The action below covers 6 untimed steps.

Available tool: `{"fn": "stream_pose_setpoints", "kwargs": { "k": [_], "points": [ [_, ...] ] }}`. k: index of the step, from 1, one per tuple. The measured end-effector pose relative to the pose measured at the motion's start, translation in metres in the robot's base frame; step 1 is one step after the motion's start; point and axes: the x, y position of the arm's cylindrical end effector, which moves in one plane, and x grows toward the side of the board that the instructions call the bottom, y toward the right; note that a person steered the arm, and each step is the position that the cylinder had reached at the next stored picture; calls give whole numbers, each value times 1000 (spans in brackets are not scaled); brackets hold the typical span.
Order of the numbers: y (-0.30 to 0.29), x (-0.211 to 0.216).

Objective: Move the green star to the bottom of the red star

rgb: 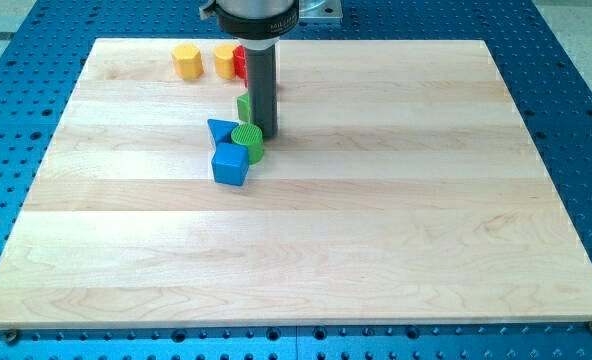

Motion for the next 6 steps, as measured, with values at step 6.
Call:
{"fn": "stream_pose_setpoints", "kwargs": {
  "k": [6],
  "points": [
    [25, -97]
  ]
}}
